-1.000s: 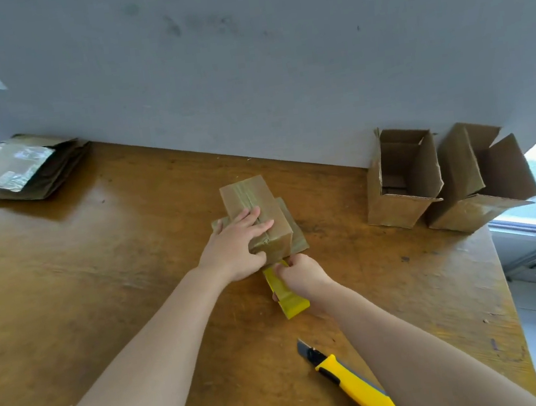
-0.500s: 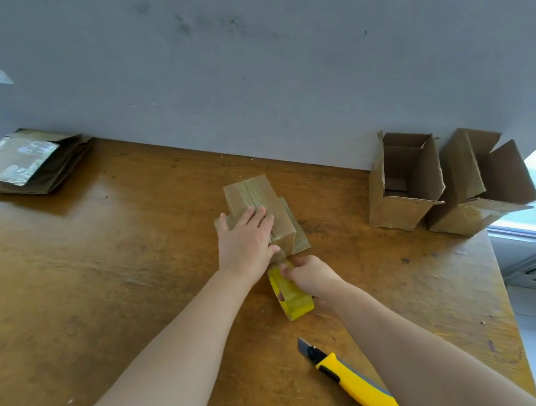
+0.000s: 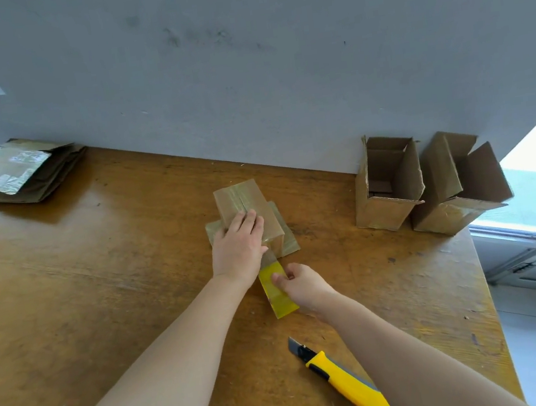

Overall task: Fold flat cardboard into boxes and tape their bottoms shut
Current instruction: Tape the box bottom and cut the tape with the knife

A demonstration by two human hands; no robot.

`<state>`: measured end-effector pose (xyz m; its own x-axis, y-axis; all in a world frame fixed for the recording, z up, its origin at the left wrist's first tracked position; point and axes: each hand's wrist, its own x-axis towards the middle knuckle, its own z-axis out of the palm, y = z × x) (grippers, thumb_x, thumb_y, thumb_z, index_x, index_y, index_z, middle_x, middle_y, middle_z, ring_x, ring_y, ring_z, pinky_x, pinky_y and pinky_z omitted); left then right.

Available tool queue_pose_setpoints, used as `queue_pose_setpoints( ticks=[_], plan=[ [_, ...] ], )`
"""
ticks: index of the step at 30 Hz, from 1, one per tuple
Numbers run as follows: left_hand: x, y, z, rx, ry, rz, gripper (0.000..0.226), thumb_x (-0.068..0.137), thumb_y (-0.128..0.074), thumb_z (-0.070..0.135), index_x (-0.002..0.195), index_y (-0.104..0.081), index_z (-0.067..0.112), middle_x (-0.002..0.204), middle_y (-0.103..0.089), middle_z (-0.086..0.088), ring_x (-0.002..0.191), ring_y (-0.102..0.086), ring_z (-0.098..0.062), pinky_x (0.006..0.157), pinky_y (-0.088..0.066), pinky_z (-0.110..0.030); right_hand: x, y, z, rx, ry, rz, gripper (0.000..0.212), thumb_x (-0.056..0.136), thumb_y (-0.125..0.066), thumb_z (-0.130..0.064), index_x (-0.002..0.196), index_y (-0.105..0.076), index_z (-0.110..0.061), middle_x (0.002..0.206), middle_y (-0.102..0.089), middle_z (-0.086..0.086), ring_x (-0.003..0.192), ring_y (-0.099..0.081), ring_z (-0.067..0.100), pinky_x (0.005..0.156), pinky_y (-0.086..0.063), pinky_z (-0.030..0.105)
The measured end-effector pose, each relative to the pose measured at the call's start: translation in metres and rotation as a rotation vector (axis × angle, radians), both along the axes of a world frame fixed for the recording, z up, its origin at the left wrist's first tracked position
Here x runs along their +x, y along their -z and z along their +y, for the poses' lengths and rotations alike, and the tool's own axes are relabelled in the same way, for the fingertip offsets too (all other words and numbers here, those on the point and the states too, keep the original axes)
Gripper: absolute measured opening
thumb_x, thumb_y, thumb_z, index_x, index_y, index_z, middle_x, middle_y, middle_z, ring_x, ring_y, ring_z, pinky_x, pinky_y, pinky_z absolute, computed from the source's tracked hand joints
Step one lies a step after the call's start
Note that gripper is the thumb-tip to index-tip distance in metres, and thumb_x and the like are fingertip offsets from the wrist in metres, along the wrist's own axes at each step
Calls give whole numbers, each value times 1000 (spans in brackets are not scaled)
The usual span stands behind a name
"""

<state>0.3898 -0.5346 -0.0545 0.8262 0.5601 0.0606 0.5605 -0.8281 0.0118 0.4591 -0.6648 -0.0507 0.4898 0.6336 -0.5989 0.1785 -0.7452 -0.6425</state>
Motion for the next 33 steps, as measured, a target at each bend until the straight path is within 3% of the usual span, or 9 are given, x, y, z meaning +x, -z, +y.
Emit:
queue_pose_setpoints(
  ticks=[6,9,12,15,18,22,26,30,33],
  plan=[
    [-10,0,14,-250,67,-42,79,90,-61,9,153,-15,22,161,-7,6,147,0,-13,113,-33,-41,12,0,-37,-174,-108,-257,66,64,-72,-71,102,-49,-22,97,-56,-5,85,-55,13,57,-42,24],
    [-15,2,9,-271,56,-85,84,90,-61,10,153,-9,25,161,4,10,146,8,-9,114,-26,-37,11,-7,-49,-533,-475,-246,71,52,-73,-78,87,-56,-18,77,-60,-6,77,-62,13,61,-49,26],
    [-20,5,4,-248,45,-141,84,89,-64,13,153,-10,24,161,6,6,147,9,-12,117,-16,-37,3,-5,-58,-767,-873,-318,64,60,-75,-73,89,-62,-17,84,-60,-3,90,-66,19,72,-50,29],
    [-25,4,2,-210,-65,-215,82,86,-68,20,152,-20,23,162,-1,-3,148,2,-20,115,-19,-40,-4,1,-65,-728,-957,-334,47,73,-77,-53,88,-65,-10,87,-61,2,96,-66,25,71,-50,31],
    [-28,2,0,-223,-151,-245,80,85,-70,25,150,-25,23,160,-11,-8,147,-7,-26,114,-24,-44,-1,0,-68,-659,-945,-312,31,78,-73,-37,71,-62,-10,68,-60,0,66,-61,19,58,-47,26],
    [-34,1,-7,-365,-277,-373,78,80,-74,21,146,-32,21,149,-29,-9,139,-22,-27,108,-35,-44,8,-4,-63,-503,-890,-355,46,76,-72,-50,100,-66,-12,99,-69,5,89,-63,25,61,-45,28],
    [-40,3,-20,-389,-462,-575,56,76,-70,7,126,-44,14,124,-43,-9,115,-41,-24,87,-48,-36,-1,1,-58,-561,-1018,-398,70,64,-71,-73,100,-59,-13,95,-63,2,89,-60,25,59,-44,31],
    [-41,8,-30,-540,-549,-571,9,84,-60,20,89,-52,19,93,-54,4,83,-52,-13,62,-39,-24,-12,17,-63,-505,-1017,-567,54,74,-77,-47,115,-60,-17,108,-64,4,96,-62,26,61,-45,32],
    [-39,7,-34,-778,-558,-415,17,88,-51,33,77,-60,24,76,-61,5,69,-57,-11,53,-40,-27,-3,14,-63,-466,-872,-500,31,79,-67,-32,105,-62,-16,92,-60,1,83,-59,22,55,-42,27]
  ],
)
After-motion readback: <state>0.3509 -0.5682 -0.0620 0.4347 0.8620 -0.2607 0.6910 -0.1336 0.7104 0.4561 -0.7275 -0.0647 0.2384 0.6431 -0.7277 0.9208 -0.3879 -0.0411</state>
